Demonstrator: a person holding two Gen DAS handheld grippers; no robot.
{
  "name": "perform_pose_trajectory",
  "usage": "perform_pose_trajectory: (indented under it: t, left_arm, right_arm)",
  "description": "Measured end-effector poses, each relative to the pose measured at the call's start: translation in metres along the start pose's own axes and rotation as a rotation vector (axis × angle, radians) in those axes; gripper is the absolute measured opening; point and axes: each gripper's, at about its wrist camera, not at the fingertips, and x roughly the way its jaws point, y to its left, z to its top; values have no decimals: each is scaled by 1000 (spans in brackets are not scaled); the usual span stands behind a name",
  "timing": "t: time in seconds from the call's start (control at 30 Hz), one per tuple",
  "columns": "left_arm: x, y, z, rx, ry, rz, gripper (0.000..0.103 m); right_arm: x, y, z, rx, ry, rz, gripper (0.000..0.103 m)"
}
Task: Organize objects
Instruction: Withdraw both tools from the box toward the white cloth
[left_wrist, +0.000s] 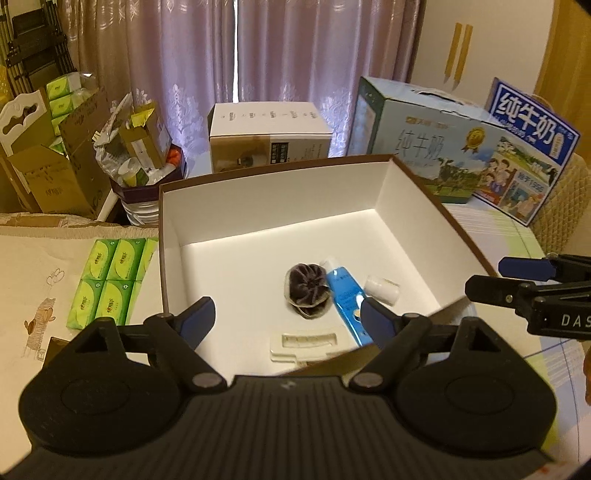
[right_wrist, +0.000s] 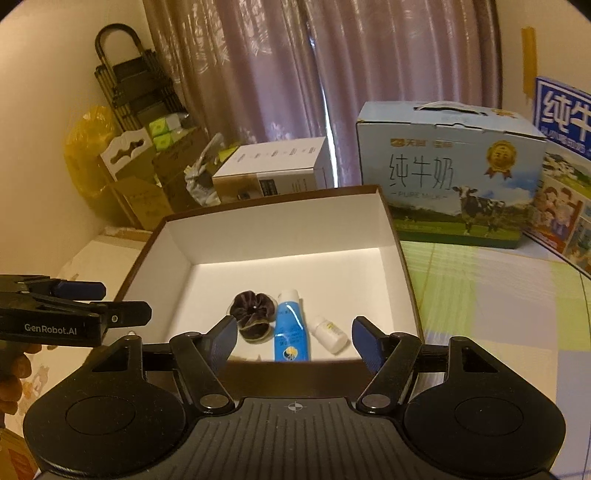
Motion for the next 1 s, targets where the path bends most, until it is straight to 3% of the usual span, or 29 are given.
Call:
perform_pose_trajectory:
  t: [0.23,1.0]
  left_arm:
    - [-27,-10,-18,-5,-10,-12,84]
    - [-74,-43,-88,-15,50,-27,84]
  right_arm:
    - [-32,4,-15,29,-19,17,66]
    - [-88,6,-91,37,65,40,66]
